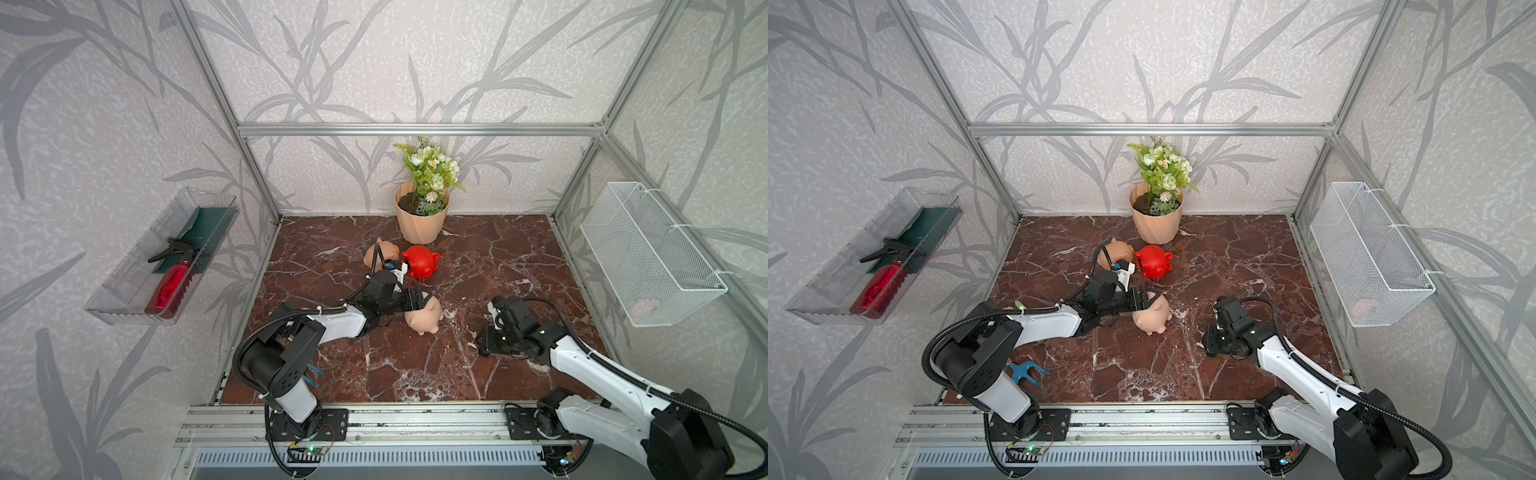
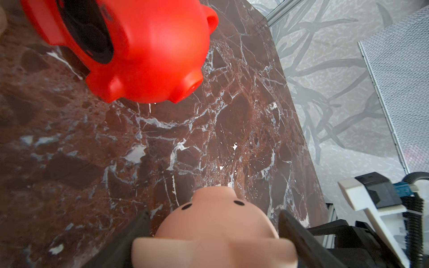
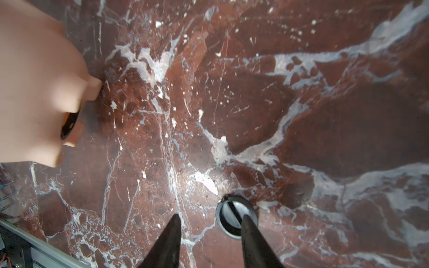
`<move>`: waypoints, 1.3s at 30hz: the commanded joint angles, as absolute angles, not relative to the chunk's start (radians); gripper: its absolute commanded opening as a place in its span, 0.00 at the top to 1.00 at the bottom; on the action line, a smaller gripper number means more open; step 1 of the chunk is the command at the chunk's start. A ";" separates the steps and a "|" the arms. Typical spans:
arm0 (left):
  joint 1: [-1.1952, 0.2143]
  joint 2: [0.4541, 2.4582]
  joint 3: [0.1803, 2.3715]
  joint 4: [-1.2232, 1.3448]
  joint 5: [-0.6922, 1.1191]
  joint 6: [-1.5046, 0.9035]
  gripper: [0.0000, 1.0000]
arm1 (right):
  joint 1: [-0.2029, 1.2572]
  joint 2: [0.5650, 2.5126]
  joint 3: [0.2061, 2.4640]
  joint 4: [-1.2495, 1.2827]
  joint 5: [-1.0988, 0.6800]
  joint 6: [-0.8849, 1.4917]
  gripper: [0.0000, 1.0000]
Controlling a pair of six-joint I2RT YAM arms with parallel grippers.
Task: Close piggy banks
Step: Turn over the piggy bank at the center of the board.
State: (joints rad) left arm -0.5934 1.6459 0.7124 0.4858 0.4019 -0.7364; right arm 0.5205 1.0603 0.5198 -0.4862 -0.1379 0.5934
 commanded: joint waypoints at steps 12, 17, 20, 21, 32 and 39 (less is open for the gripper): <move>-0.451 1.680 0.630 0.721 0.663 -0.840 0.14 | 0.590 1.139 0.535 -0.565 -0.028 0.608 0.63; -0.421 1.726 0.623 0.786 0.711 -0.874 0.11 | 0.595 1.172 0.543 -0.552 -0.028 0.588 0.66; -0.412 1.739 0.621 0.800 0.715 -0.877 0.11 | 0.597 1.194 0.548 -0.541 -0.026 0.579 0.67; -0.411 1.741 0.623 0.799 0.717 -0.877 0.11 | 0.596 1.200 0.550 -0.540 -0.025 0.576 0.67; -0.367 1.739 0.632 0.700 0.717 -0.820 0.11 | 0.603 1.226 0.589 -0.562 -0.023 0.558 0.69; -0.338 1.712 0.649 0.599 0.712 -0.767 0.10 | 0.610 1.218 0.602 -0.561 -0.026 0.538 0.69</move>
State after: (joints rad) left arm -0.3485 1.7386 0.6331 0.6544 0.7021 -0.8036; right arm 0.6003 1.2194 0.5770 -0.5468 -0.0341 0.5587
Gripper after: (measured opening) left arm 0.899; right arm 0.306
